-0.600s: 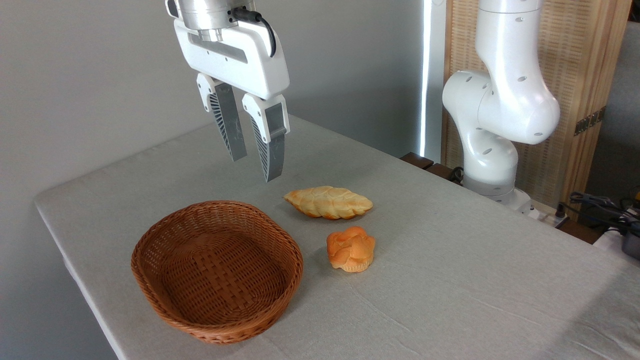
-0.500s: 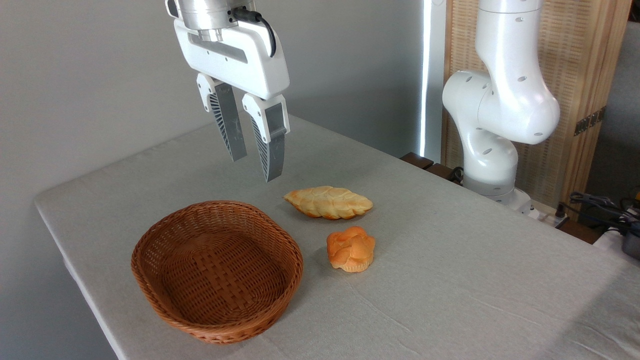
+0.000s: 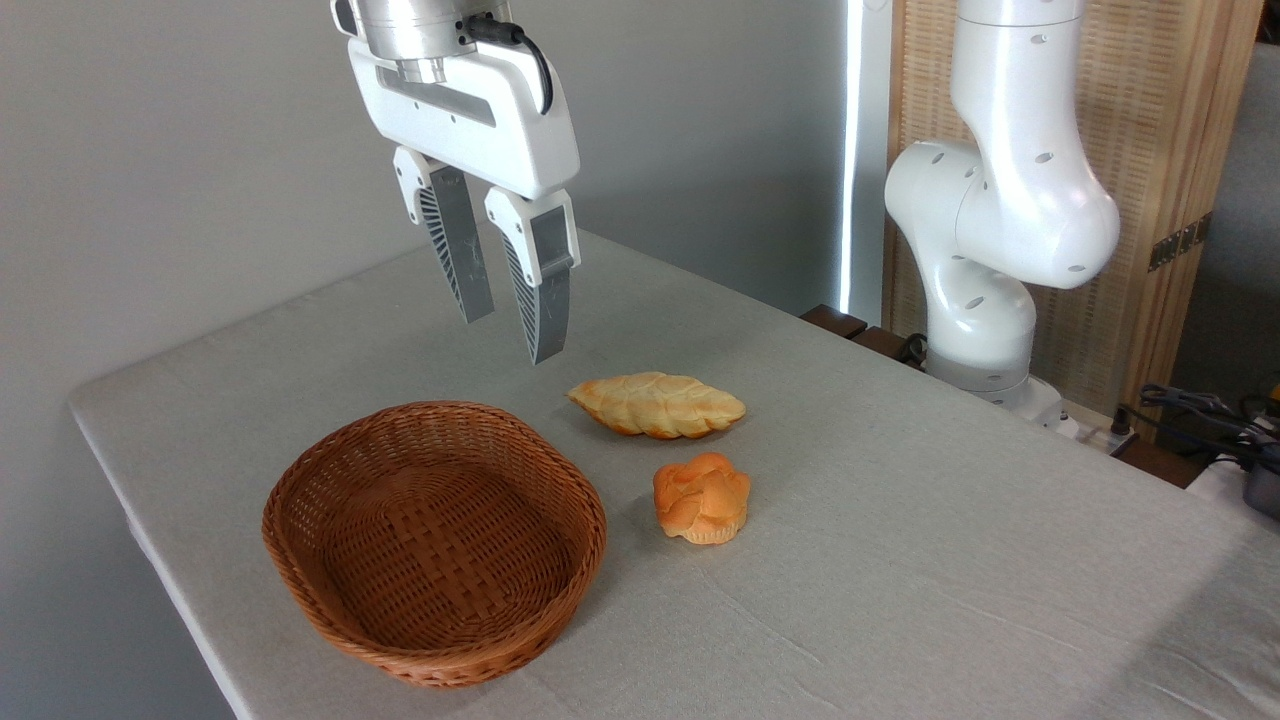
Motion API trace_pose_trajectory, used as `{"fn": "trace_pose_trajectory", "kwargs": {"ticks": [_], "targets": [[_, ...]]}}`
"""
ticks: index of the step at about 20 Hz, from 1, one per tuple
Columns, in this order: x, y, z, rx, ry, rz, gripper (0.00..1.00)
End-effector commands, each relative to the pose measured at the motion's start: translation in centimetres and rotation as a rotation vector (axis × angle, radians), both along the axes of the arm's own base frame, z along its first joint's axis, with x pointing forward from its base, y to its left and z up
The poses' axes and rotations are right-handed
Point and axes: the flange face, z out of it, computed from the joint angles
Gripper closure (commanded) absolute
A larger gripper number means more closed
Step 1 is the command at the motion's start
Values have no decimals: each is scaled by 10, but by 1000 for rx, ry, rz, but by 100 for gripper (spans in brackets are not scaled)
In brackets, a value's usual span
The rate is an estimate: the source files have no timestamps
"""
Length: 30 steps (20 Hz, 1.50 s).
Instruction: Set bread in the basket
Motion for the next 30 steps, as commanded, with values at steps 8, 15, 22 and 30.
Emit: {"fn": "trace_pose_trajectory", "kwargs": {"ticks": [8,15,22,30], "targets": [[-61,-39,-33,-11,94,-244,0],[-115,-76,-77,-23,180,-609,0],[-153,-97,-134,-29,193,-828,0],[-161,-99,-195,-18,168,-933,0]]}}
